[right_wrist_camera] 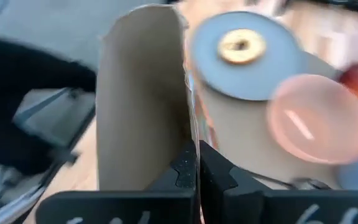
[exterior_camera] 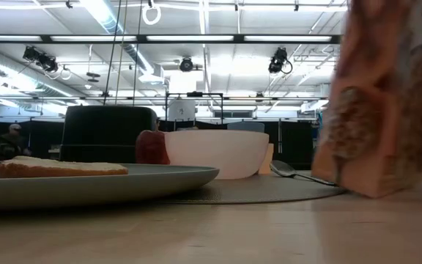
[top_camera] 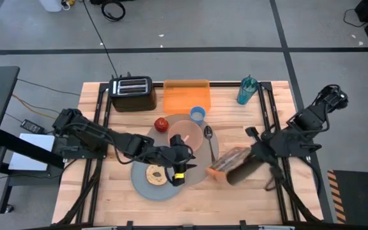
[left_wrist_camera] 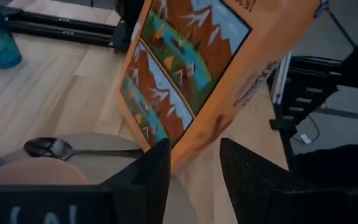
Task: Arrange a breakfast setting
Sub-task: Pour the cereal from the yellow cereal box into the light orange bowl
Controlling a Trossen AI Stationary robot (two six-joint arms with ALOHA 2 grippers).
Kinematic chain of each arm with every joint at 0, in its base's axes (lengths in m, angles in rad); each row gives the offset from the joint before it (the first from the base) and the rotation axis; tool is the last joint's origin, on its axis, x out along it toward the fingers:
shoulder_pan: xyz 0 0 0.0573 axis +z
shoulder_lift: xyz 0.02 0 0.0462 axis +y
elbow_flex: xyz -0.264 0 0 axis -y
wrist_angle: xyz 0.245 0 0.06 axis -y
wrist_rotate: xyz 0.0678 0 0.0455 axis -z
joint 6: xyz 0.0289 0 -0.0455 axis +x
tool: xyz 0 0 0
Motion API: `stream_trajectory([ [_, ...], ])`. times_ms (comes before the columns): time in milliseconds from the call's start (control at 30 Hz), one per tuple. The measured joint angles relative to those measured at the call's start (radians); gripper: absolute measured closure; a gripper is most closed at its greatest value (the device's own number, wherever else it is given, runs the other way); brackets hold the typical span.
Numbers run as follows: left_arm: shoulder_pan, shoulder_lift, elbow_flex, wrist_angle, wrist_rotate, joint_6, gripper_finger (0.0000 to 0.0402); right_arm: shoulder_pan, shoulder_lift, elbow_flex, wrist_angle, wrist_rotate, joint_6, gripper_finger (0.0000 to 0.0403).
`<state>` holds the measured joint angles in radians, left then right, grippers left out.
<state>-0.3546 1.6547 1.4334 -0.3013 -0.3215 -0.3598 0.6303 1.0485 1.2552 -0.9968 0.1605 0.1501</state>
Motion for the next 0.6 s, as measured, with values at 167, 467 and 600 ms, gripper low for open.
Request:
stream_trajectory([
  [167,0.012,0.012,0.001,-0.034,0.000,-0.050,0.0231,-0.076,-0.002,-0.011,0.019,0.034,0.059,0.0397],
  [467,0.008,0.072,-0.001,-0.013,0.000,-0.021,0.0129,-0.189,-0.003,-0.013,0.040,-0.015,0.114,0.0397],
  [600,0.008,0.120,-0.001,0.010,-0.020,0.004,0.0119,-0.229,-0.003,-0.013,0.039,-0.015,0.152,0.0397],
])
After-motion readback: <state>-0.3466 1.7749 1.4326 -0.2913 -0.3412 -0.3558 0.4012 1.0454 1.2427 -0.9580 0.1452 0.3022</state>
